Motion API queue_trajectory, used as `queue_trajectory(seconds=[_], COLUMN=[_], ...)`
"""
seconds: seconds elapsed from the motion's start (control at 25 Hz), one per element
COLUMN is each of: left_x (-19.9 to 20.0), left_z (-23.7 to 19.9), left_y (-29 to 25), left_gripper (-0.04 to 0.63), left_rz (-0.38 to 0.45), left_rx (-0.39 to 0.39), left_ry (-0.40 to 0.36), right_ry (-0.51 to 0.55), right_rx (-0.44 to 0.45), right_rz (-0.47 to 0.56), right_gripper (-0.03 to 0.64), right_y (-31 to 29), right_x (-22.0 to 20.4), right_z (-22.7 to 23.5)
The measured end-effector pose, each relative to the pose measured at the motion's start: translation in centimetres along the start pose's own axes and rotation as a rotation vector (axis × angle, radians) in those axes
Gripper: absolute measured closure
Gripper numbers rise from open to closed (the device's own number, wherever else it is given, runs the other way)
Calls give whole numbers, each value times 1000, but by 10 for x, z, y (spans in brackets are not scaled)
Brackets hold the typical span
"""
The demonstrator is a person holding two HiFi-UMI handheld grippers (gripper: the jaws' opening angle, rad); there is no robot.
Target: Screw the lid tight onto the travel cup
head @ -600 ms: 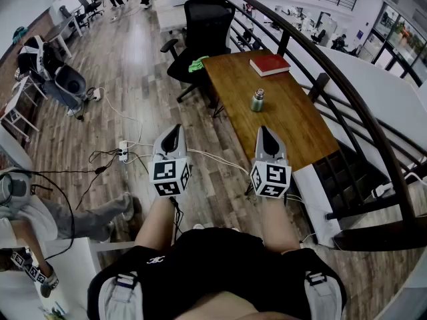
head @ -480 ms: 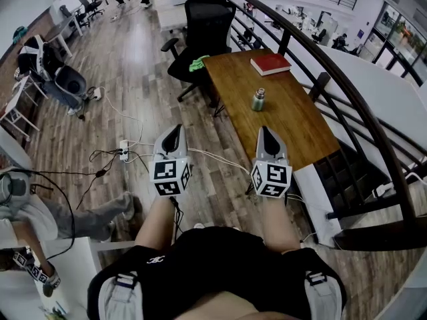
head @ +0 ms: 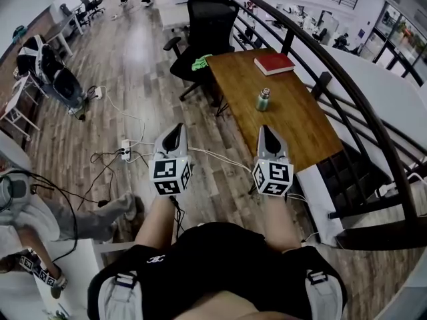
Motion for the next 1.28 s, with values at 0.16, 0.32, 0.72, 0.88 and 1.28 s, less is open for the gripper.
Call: queue_trajectory(seconds=[0.16,0.32,0.72,0.88,1.28], left_x=[1,2,-3,-6,-18], left_z=[-14,-35,-68,-67,-70], left_y=[-1,-4,-20,-15,-66], left_gripper=[543,543,543,543,543], left_rz=[15,29,39,40,5], left_rx=[-6,-26,-73,-74,-103], left_ry=[0,7,-6,-9,8], right_ry=[12,29,51,50,27], right_rx=[-7,-28,-66,-69,-86], right_rz=[11,22,40,33,26], right_gripper=[614,614,614,614,614], right_y=[-7,-19,-51,-46,-83], right_x=[2,5,7,4,-17], right_z=[-13,-30,-62,-62,-42])
Point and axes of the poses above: the fingertips, and each gripper's own axes: y backward along the fingers, z to its right, x out of its top, the point moved 6 cm from there along y, backward along the fingers, and after that the axes turned 14 degrees about x, right-handed, at the moved point
